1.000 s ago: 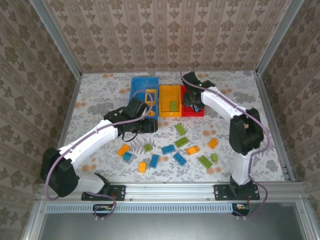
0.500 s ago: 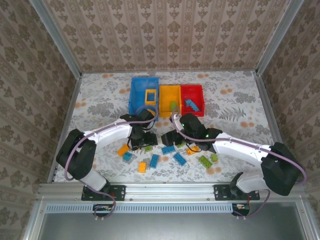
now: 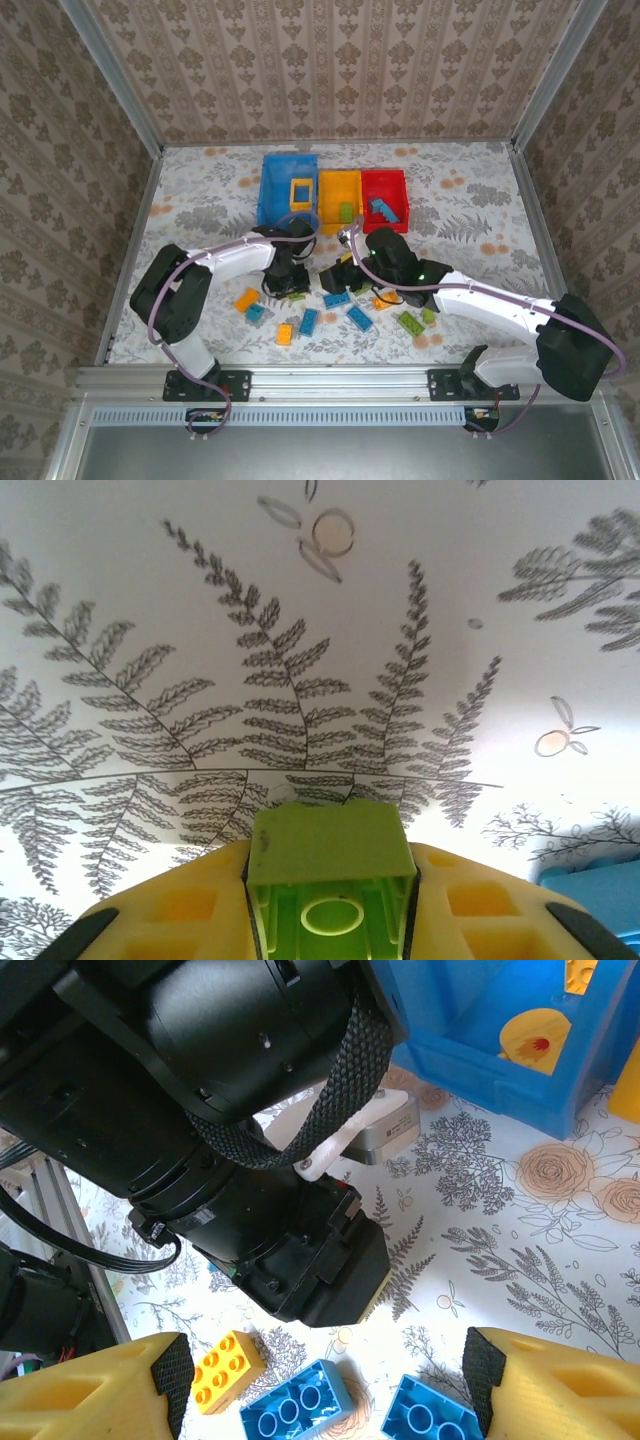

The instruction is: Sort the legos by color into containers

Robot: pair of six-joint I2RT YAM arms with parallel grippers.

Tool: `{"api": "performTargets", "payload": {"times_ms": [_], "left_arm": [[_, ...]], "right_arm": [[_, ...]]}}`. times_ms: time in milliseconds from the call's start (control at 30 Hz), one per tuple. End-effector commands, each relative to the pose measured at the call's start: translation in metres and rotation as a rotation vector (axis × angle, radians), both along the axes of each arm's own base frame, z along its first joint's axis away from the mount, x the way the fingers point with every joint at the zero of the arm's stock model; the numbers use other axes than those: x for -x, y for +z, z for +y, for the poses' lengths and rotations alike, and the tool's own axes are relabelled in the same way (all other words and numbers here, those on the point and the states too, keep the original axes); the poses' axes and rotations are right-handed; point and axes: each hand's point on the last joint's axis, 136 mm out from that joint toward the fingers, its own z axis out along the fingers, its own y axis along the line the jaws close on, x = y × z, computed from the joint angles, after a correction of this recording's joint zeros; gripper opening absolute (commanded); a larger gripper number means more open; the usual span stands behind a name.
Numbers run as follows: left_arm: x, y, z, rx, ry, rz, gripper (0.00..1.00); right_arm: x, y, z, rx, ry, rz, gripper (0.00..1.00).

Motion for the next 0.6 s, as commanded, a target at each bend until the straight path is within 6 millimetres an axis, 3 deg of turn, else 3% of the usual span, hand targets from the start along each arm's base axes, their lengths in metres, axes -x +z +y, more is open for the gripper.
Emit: {"api": "performTargets", "payload": {"times_ms": [0, 167, 267, 433, 567], "left_arm": [[-0.017, 0.043, -0.009, -0.009, -0.068, -0.126, 0.3], [-0.055, 0.106, -0.049, 0.027, -0.21, -0.315, 0.29], [-0.078, 0.125, -0.072, 0.036, -0.267, -0.382, 0.29], [-0.119, 0.137, -0.112, 0.055, -0.343, -0.464, 0.29], [-0.153, 0.132, -0.128, 0.02, -0.364, -0.504, 0.29]], "right_arm": [[-0.011, 0.017, -0.016, 0.0, -0.082, -0.062, 0.74], [-0.05, 0.046, -0.079, -0.012, -0.397, -0.124, 0.74], [-0.067, 0.055, -0.106, -0.045, -0.506, -0.115, 0.74], [-0.083, 0.065, -0.127, -0.073, -0.58, -0.107, 0.74], [-0.086, 0.067, -0.133, -0.083, -0.601, -0.097, 0.74]]}}
